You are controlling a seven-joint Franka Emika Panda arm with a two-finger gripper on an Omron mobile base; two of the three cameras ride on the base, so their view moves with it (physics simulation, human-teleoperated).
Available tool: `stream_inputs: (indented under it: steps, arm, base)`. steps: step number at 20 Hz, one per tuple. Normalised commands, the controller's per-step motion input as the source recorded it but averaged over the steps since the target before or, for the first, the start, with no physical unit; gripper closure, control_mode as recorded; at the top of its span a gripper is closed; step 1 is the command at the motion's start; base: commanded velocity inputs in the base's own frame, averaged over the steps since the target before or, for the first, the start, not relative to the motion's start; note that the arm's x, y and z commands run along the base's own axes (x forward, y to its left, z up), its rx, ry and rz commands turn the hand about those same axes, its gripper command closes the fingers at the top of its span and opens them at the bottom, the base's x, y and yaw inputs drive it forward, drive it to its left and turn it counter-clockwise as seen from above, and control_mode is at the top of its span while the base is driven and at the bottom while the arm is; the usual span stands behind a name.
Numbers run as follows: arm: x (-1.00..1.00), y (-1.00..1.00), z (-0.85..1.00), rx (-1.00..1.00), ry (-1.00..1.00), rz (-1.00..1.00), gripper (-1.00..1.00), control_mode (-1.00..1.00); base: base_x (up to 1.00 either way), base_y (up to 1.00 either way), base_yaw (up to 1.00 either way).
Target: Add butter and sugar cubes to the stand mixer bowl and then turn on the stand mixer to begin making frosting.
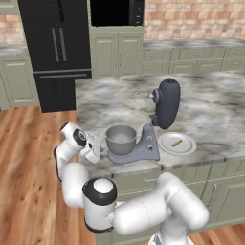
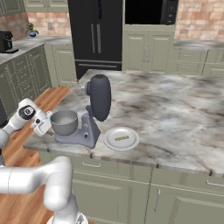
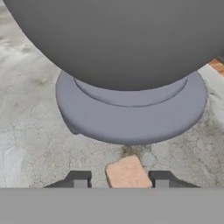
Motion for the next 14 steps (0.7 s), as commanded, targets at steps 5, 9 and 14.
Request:
stream_inputs:
  steps: [5,9,14]
  arm:
    - [-0.36,0.12,0.06,0.0,0.0,0.0,1.0,-1.0]
    - [-0.65,0.34,0.75,0.04,-0.01,0.0,1.0,-1.0]
    - [-0.55,0.16,1.0,0.01,-0.13,0.0,1.0,-1.0]
  base:
    - [0.0,0.0,0.0]
    - [0.0,0.0,0.0]
    - [0.0,0.0,0.0]
